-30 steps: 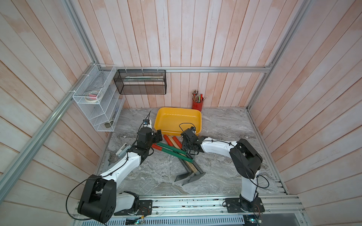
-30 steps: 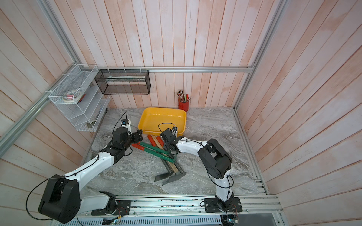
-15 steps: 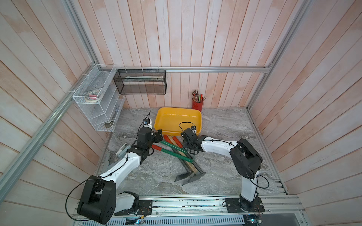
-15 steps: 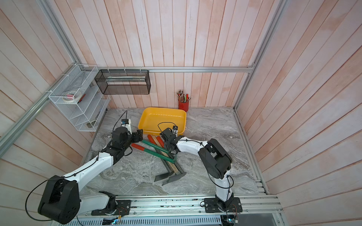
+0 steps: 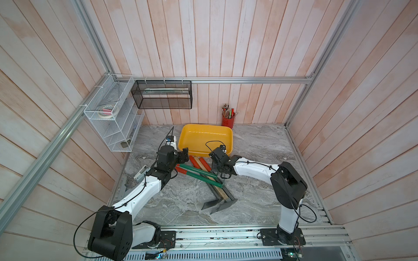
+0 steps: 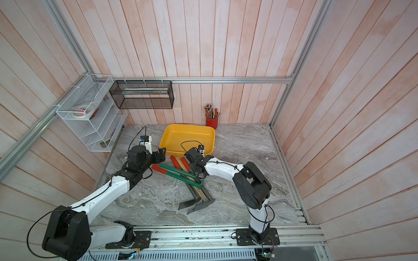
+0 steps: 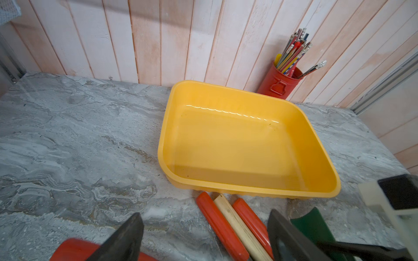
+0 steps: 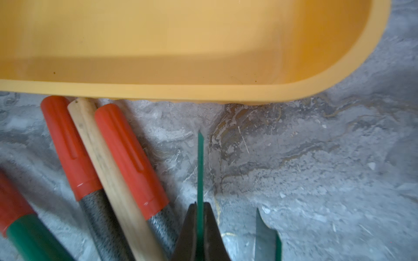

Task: Put the small hoe into the storage box
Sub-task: Pick up the hoe from the center of the board, then place the hoe in the storage box.

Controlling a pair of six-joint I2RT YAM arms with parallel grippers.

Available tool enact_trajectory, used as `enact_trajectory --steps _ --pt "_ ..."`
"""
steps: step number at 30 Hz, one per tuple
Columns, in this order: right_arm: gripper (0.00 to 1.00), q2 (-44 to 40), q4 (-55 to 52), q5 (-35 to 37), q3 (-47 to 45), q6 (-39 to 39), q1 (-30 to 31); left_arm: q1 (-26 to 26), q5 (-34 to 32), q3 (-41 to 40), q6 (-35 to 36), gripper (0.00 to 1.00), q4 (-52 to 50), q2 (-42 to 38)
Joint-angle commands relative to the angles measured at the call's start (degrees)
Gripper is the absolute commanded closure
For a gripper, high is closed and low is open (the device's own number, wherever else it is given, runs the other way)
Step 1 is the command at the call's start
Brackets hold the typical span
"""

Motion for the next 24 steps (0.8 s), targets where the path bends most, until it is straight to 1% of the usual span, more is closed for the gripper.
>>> enact_trajectory --steps 1,4,6,8,10,11,13,15,16,17,19,21,24 --pt "1.0 -7.4 0.2 2.6 1.5 -6.5 1.2 -0.3 6.0 3.3 1.5 0.12 -1.6 -1.5" --pt "1.0 -11.9 0.6 5.7 -0.6 -13.9 1.5 -0.2 11.6 4.7 2.2 0.12 -2.4 -2.0" --pt "1.0 -15.0 2.2 11.7 -3.1 -19.5 1.4 -0.3 16.2 5.7 3.5 0.12 -2.8 -2.2" --pt "1.0 -17.1 4.4 17.3 -4.8 -27.5 1.4 -0.3 20.2 7.1 4.6 0.11 -3.8 -1.9" --pt "1.0 -19.3 8.6 21.8 -6.4 -36.9 1.0 -0.3 25.7 9.0 6.2 0.11 -5.6 -1.1" --pt "1.0 -20.3 11.2 23.6 -7.0 -42.0 0.5 -0.3 28.9 10.2 6.9 0.11 -6.9 -0.5" --pt "1.0 -21.9 15.5 24.6 -7.4 -48.7 -0.9 -0.3 34.7 12.1 8.8 0.11 -9.2 0.8" --pt "1.0 -24.3 22.2 22.5 -9.2 -57.1 -2.7 -0.3 37.3 13.7 11.5 0.11 -12.1 1.8" --pt "1.0 -25.3 25.4 21.6 -10.0 -59.9 -3.1 -0.5 38.1 14.1 13.0 0.11 -13.2 2.3" --pt "1.0 -27.1 30.1 19.4 -11.5 -64.2 -3.8 -0.6 38.4 14.9 14.7 0.11 -15.1 2.7" --pt "1.0 -29.6 37.4 15.3 -14.2 -70.0 -5.2 -1.0 39.0 17.2 17.7 0.12 -19.6 4.2" --pt "1.0 -31.4 41.9 10.5 -15.2 -73.1 -7.3 -1.9 38.2 19.6 21.0 0.13 -24.4 6.0" --pt "1.0 -31.9 42.1 4.2 -14.1 -75.3 -9.6 -3.4 37.4 22.4 24.5 0.14 -29.8 8.6"
